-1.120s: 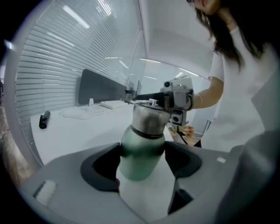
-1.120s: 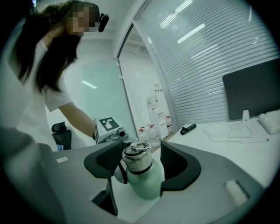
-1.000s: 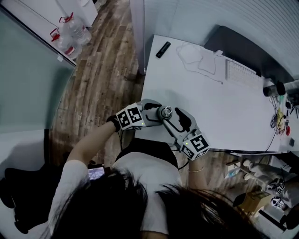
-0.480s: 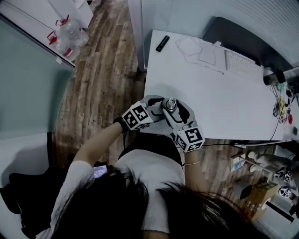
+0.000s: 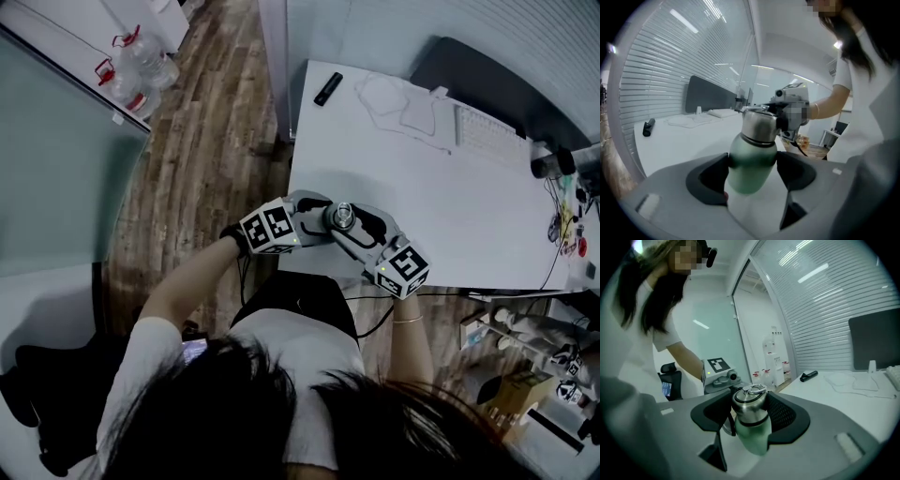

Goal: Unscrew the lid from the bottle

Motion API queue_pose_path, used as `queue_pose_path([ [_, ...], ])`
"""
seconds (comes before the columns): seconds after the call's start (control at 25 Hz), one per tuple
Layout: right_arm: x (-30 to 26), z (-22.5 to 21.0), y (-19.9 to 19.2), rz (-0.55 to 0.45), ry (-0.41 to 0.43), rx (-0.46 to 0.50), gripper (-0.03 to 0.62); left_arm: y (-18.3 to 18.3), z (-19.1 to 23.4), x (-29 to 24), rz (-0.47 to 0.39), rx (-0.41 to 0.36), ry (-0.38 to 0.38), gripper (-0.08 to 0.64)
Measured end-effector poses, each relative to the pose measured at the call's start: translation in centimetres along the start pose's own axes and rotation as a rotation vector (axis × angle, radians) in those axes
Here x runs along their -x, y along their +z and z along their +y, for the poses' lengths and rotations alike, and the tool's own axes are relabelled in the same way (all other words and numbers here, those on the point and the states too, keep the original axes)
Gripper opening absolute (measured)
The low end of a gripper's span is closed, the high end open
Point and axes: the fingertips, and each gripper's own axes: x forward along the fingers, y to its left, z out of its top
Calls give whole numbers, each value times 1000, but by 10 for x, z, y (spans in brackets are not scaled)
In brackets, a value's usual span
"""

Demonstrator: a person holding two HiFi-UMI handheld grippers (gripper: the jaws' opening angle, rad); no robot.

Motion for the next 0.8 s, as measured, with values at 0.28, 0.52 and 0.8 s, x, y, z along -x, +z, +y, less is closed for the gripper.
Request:
queue_pose_path([
  [0.28, -3, 5, 3, 90, 256, 36, 239, -3, -1, -1, 30, -40, -116, 374],
  [0.52, -3, 8, 3, 139, 417, 25, 239, 0, -6, 0, 71, -70, -188, 374],
  [0.8, 0, 9, 21, 89, 446, 16, 239, -1, -6, 2, 78, -64, -179, 376],
])
